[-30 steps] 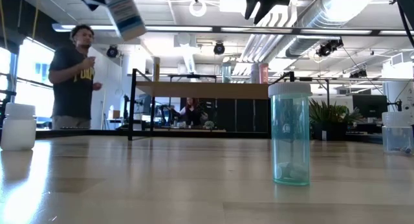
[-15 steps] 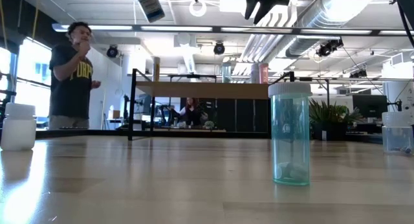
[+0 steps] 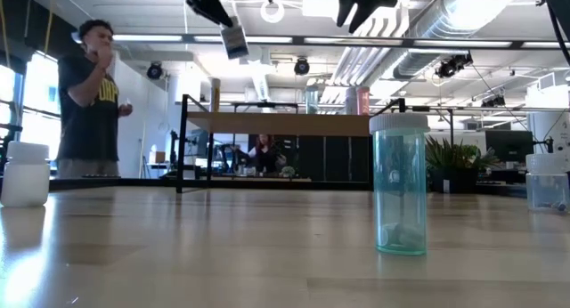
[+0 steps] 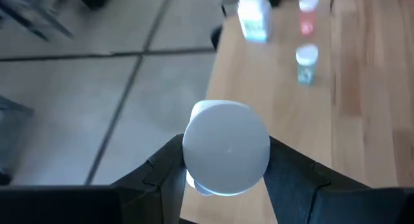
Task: Pick and place medicine bottles onto shelf by color
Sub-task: Put the white pill bottle on the shelf
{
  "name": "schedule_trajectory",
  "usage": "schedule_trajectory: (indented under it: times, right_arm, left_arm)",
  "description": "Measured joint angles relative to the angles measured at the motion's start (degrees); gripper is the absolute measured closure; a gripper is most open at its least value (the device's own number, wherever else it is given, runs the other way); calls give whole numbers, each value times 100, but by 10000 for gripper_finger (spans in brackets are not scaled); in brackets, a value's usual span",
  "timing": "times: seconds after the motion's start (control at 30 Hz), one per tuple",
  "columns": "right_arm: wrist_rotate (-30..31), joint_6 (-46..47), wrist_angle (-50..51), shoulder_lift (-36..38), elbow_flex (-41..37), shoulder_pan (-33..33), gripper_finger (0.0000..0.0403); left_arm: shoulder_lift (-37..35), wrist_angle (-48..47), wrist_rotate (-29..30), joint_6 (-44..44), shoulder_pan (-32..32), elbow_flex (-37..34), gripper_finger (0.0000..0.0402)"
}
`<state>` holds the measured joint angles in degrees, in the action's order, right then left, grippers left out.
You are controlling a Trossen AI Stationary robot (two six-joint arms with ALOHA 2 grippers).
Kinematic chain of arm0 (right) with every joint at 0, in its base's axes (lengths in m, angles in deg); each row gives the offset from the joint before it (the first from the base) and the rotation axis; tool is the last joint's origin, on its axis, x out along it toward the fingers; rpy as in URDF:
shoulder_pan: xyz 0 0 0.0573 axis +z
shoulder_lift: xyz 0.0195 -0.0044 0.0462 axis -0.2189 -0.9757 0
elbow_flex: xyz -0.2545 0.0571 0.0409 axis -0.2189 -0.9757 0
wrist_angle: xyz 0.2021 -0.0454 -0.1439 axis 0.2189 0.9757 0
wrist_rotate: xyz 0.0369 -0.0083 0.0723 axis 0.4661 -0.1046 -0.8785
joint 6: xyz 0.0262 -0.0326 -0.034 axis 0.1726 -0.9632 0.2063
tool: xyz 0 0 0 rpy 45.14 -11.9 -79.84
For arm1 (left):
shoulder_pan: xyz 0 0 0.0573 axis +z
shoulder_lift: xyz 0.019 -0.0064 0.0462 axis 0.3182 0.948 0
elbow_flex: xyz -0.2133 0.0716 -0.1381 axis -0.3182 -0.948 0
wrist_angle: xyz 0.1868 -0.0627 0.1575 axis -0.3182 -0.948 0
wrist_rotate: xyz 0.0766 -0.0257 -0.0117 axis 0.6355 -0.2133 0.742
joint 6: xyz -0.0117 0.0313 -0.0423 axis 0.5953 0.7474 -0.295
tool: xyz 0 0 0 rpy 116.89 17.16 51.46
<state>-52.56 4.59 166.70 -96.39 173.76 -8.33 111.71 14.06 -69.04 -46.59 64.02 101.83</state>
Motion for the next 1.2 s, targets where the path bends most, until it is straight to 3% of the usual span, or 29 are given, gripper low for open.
schedule_trajectory:
  times: [0.27,0.47,1.2]
  right_arm:
    - [-133,356,37,0,0,0,238]
    - [-146,351,36,0,0,0,238]
    - [-149,340,14,0,0,0,238]
  left_arm:
    - [998,-1044,-483,489,460,659,242]
    - [1502,-1379,-685,569,651,736,242]
    - [2152,-1589,-697,447,677,740,243]
